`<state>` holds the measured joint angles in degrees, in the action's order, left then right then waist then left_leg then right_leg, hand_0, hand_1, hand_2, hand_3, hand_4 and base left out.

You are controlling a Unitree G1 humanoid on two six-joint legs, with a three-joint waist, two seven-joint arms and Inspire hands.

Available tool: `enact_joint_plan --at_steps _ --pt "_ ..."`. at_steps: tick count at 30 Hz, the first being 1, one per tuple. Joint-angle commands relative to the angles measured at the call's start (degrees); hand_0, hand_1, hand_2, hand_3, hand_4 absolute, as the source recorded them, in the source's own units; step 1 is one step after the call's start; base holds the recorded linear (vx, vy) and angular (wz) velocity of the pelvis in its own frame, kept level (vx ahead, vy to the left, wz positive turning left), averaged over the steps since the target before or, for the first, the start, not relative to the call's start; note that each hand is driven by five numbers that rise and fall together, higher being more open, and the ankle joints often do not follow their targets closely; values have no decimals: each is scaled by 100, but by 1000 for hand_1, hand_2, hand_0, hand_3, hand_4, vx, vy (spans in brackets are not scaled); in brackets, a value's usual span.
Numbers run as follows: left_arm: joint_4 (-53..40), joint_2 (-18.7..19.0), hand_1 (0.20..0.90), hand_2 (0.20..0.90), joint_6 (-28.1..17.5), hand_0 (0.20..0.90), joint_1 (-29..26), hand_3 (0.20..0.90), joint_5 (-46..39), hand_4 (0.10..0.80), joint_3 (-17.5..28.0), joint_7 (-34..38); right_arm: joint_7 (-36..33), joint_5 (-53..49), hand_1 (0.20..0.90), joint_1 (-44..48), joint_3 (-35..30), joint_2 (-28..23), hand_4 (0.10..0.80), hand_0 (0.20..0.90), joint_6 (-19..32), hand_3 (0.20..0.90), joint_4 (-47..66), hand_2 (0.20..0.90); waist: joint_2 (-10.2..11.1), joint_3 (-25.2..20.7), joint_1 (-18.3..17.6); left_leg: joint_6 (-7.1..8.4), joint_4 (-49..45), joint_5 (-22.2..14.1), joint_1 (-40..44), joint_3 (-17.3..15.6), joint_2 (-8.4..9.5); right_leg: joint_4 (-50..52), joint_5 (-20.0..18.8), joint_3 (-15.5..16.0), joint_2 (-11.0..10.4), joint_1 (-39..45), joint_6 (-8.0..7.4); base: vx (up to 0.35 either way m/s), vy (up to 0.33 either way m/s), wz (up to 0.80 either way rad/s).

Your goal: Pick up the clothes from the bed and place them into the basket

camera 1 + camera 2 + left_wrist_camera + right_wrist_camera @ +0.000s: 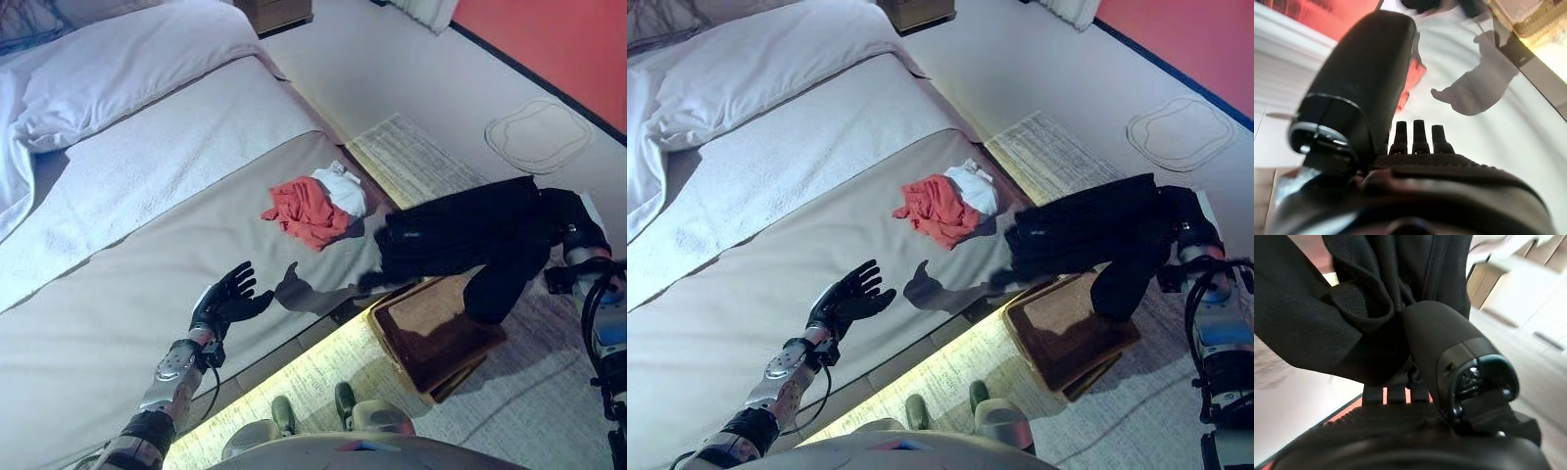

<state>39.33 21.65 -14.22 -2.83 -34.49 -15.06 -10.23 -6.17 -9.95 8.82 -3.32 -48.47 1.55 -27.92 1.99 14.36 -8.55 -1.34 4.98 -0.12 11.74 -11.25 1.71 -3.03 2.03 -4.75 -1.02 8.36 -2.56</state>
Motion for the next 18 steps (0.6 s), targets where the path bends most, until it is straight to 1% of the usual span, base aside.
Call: enact_joint_plan --at_steps 1,5,8,15,18 --pt "116 -96 900 900 -593 900 -82 900 223 800 178 -228 -469 -383 300 165 -780 -210 100 300 632 200 76 300 18 -805 -49 64 -280 -632 -354 -71 -268 258 -337 -150 -24 -728 -238 -37 -33 -17" --pt "93 -87 900 900 -575 900 -109 900 239 800 161 -256 -566 -696 300 -4 -968 -49 100 300 768 200 -181 300 -34 -767 -119 57 -276 -639 -360 -115 -268 260 -352 -228 10 -778 -246 -35 -31 -15" --pt "41 -53 900 900 -516 900 -94 900 247 800 117 -290 -538 -739 300 -61 -1079 33 100 300 816 200 -374 300 -75 -755 -145 65 -278 -655 -348 -146 -266 236 -369 -237 10 -783 -256 -27 -46 -11" --pt "57 -25 900 900 -498 900 -114 900 223 800 46 -356 -332 -702 300 99 -778 97 100 300 685 200 -641 300 -144 -749 -153 105 -230 -629 -335 -183 -275 134 -418 -224 11 -792 -258 -32 -51 -8" --pt "5 -33 900 900 -446 900 -124 900 282 800 26 -379 -307 -699 300 106 -637 231 100 300 690 200 -779 300 -199 -730 -135 126 -201 -608 -340 -189 -282 106 -430 -186 4 -803 -258 -34 -61 3"
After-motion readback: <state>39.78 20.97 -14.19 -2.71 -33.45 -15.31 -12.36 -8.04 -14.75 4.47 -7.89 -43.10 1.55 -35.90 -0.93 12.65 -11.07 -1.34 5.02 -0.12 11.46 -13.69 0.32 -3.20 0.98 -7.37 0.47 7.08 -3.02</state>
